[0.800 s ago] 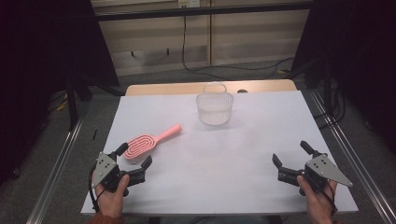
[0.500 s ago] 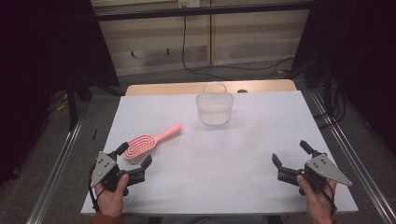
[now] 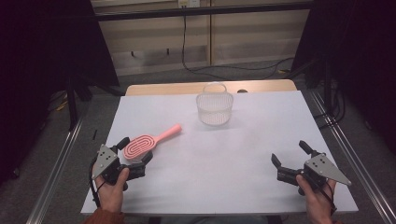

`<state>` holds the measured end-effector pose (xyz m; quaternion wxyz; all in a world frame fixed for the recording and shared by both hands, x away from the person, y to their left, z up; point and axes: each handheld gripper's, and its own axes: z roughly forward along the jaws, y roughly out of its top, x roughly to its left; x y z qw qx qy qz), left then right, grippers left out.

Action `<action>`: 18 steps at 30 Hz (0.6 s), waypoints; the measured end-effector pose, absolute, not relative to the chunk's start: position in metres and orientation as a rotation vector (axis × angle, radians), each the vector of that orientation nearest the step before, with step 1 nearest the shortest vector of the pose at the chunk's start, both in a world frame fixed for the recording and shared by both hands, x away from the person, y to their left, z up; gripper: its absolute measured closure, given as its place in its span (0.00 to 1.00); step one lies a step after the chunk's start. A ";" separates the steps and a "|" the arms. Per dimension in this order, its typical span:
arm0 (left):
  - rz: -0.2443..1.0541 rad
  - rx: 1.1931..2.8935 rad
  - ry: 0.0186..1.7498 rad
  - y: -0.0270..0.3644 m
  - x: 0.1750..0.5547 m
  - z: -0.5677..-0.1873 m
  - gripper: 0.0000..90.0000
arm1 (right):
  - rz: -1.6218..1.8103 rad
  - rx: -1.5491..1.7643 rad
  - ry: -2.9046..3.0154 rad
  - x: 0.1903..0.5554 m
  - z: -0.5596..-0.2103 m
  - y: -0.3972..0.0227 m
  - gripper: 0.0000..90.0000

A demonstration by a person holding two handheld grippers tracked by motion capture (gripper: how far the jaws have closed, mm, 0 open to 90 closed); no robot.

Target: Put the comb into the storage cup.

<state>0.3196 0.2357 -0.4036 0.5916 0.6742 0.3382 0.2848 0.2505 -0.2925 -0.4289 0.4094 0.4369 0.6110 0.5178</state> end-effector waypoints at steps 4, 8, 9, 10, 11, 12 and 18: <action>0.670 1.563 0.804 0.237 0.324 -0.400 0.04 | 1.307 1.097 1.538 0.250 -0.428 -0.292 0.00; 0.674 1.584 0.807 0.237 0.330 -0.400 0.04 | 1.312 1.094 1.536 0.249 -0.428 -0.292 0.00; 0.674 1.584 0.807 0.237 0.330 -0.400 0.05 | 1.312 1.094 1.536 0.249 -0.428 -0.292 0.00; 0.678 1.597 0.810 0.237 0.333 -0.400 0.05 | 1.311 1.094 1.539 0.250 -0.428 -0.291 0.00; 0.678 1.597 0.810 0.237 0.333 -0.400 0.06 | 1.311 1.092 1.541 0.250 -0.429 -0.291 0.00; 0.659 1.599 0.805 0.236 0.337 -0.399 0.06 | 1.313 1.090 1.542 0.250 -0.429 -0.292 0.00; 0.641 1.558 0.812 0.238 0.347 -0.391 0.05 | 1.316 1.090 1.543 0.251 -0.429 -0.291 0.00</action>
